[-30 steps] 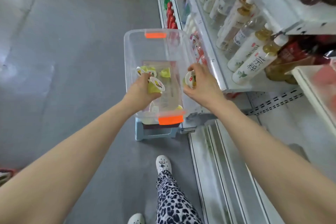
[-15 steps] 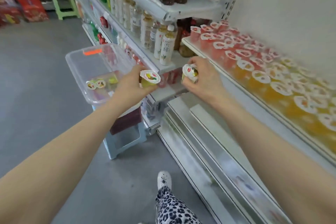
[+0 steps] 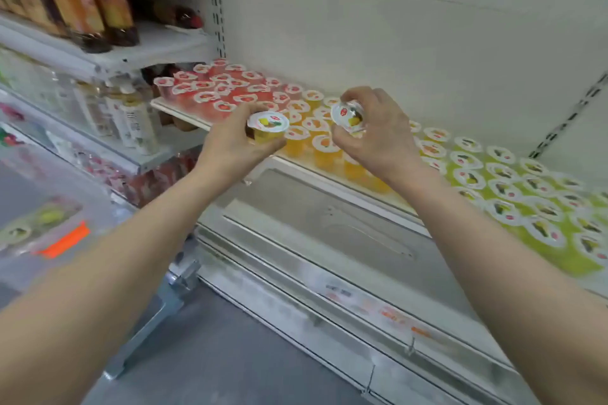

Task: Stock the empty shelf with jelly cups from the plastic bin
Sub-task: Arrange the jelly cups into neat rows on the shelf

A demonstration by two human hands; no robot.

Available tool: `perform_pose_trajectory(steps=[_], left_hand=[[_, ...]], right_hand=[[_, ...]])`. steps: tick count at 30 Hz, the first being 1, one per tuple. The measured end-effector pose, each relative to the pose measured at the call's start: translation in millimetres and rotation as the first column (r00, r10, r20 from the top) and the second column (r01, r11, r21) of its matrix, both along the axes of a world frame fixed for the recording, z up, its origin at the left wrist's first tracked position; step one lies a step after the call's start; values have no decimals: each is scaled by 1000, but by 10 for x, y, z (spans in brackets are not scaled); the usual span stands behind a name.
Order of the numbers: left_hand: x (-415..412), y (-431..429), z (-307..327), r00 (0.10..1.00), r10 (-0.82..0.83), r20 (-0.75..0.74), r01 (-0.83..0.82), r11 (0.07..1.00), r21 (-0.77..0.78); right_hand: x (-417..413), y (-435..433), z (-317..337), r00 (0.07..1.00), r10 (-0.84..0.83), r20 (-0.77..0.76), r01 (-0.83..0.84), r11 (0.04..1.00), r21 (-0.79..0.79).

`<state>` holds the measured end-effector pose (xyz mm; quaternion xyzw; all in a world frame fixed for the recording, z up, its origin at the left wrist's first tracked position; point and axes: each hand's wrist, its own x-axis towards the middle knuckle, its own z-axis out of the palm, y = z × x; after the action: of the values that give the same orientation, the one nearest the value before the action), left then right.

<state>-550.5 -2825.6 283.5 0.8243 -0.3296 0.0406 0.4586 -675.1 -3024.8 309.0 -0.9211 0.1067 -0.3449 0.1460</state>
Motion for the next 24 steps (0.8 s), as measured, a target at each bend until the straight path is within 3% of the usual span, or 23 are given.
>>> perform_pose_trajectory(steps=[12,18,24], left_hand=[[-1532,-2082,312,951,-282,123,288,957,-30],[-2142,-2635,325,925,-363,112,368,930,-22],[-2534,-2873,300,912,-387,133,390,921,4]], right_hand=[[-2260,-1748,317,934,-358,-13,356,932,-67],[-3094,-2220,227,858,-495,-140,498,867,-9],[-3600,-2382,-98,825,-499,-267,527,849,41]])
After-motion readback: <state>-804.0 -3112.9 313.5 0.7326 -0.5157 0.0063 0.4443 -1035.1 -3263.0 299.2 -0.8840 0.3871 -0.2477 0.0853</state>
